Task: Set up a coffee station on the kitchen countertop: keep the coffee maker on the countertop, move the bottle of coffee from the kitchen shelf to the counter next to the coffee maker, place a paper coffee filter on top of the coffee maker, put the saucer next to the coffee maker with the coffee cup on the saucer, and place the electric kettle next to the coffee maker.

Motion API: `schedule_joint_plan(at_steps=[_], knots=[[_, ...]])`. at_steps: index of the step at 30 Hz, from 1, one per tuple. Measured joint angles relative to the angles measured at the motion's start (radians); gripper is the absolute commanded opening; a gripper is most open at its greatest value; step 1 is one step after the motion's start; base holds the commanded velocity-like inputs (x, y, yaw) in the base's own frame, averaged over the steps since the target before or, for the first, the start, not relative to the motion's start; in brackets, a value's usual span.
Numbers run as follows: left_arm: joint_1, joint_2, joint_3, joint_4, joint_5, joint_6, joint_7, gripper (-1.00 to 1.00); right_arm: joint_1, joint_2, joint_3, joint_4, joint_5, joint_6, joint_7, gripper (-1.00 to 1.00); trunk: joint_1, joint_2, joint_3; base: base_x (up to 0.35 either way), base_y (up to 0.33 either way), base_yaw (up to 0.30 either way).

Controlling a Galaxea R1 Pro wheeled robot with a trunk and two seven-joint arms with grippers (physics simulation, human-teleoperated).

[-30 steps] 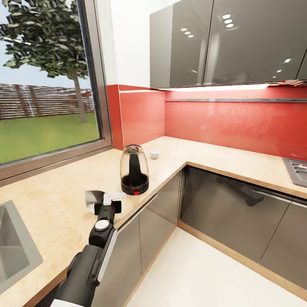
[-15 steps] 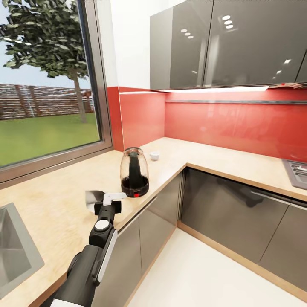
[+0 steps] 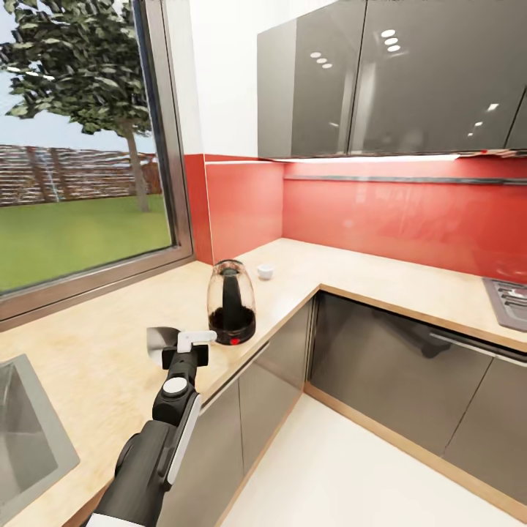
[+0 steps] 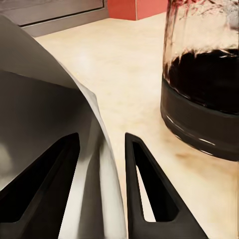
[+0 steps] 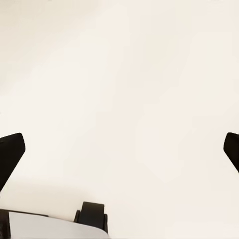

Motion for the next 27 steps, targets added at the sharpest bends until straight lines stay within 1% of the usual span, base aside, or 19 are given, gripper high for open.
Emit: schedule_joint_plan(at_steps=[27], knots=[[0.0,0.0,0.0,0.0,0.0,0.0,-0.001,-1.0,0.0,0.0,0.001,0.0,0.0,0.0,-0.001,1.0,-0.104,0.189,0.085,0.0,0.0,0.0]])
